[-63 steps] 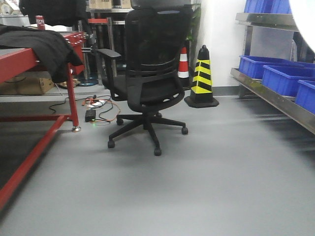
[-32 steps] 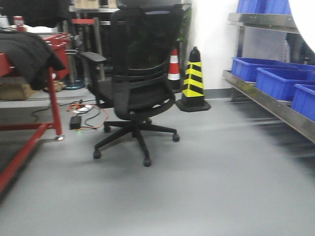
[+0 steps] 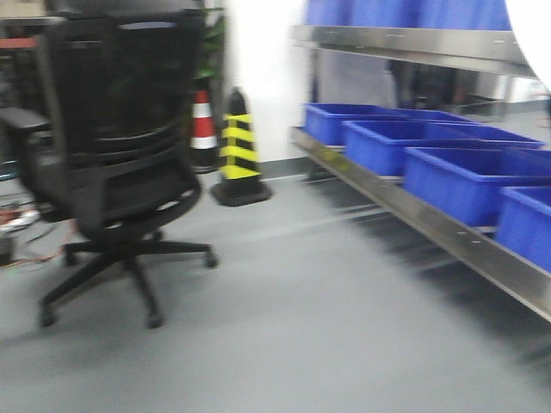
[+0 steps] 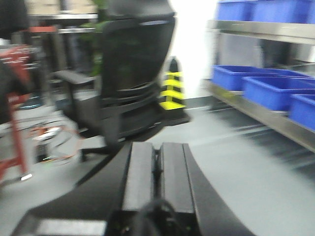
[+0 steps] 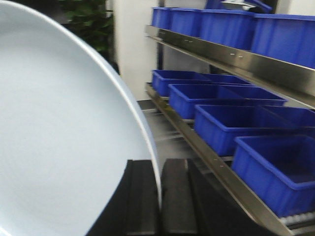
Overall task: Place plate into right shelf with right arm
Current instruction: 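Drive and turn toward the steel shelf rack with blue bins, then move the held plate over a blue bin on the shelf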
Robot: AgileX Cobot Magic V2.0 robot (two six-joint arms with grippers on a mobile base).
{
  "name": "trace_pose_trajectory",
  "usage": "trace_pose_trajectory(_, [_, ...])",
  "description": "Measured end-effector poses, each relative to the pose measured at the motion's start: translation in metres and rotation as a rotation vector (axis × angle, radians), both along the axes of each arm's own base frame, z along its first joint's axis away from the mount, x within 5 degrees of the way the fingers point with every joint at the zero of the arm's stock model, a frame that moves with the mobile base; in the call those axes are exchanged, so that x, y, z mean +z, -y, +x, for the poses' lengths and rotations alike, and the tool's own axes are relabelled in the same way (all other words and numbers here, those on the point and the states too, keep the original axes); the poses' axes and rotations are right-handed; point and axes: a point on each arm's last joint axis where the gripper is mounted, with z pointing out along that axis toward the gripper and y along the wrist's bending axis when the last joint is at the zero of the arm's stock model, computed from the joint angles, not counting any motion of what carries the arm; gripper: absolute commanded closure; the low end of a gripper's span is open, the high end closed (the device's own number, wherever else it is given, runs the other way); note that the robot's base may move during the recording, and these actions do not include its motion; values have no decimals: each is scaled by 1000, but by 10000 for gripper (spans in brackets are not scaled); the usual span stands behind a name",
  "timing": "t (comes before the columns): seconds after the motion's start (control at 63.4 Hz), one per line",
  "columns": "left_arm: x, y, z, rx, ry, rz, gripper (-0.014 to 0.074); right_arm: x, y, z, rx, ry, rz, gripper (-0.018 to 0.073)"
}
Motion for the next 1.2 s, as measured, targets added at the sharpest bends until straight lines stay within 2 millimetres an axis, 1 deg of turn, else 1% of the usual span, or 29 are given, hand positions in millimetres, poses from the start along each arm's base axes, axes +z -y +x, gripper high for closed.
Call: trace_pose_trajectory(1.199, [0, 0, 0, 0, 0, 0, 643, 0, 0, 0, 0, 0, 0, 505])
